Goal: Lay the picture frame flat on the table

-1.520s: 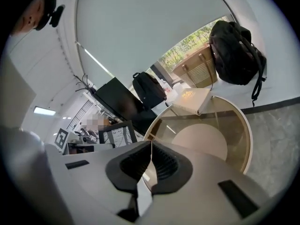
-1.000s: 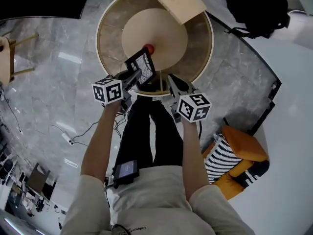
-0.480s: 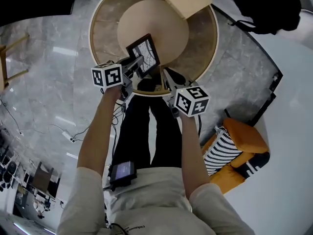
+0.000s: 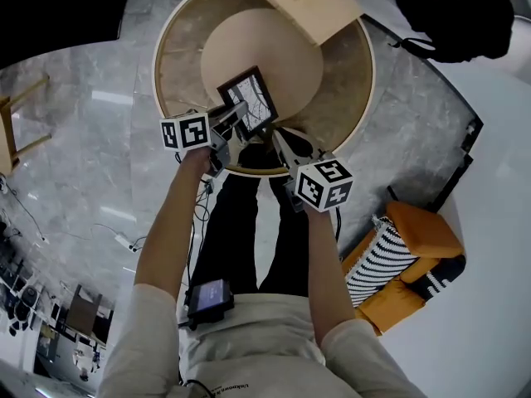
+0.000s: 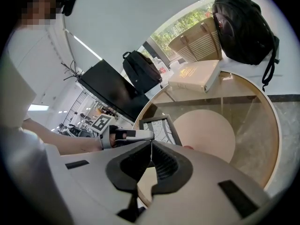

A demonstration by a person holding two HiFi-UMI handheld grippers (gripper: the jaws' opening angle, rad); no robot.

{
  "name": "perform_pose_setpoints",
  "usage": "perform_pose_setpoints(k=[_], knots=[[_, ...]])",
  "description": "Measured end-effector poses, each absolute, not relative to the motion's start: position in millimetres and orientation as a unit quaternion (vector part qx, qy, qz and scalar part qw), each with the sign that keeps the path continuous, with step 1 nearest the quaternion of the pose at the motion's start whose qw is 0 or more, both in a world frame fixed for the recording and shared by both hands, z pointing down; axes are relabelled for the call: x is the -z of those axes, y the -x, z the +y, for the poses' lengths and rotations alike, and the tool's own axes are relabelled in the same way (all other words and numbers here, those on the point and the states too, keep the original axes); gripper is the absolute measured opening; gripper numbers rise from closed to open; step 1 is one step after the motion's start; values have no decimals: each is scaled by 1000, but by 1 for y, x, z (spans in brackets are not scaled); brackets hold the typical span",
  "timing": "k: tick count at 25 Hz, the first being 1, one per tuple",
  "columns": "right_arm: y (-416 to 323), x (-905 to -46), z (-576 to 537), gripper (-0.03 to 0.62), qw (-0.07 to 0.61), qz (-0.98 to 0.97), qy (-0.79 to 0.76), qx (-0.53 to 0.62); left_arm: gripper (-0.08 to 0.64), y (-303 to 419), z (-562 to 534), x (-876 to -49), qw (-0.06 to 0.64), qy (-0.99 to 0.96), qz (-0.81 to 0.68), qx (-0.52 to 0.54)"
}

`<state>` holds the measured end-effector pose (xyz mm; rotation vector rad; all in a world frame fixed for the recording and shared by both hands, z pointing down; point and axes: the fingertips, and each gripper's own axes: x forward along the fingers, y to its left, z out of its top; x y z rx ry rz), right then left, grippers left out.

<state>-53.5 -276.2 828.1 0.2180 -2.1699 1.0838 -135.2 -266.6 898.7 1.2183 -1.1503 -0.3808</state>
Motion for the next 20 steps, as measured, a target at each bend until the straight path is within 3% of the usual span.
perform_pose_setpoints(k=[13, 20], knots=[[47, -841, -293, 37, 355, -832, -101, -414, 48, 134, -278, -932, 678, -495, -518, 163], [51, -839, -297, 37, 360, -838, -95, -399, 100, 136, -275, -936, 681, -499, -527, 97]])
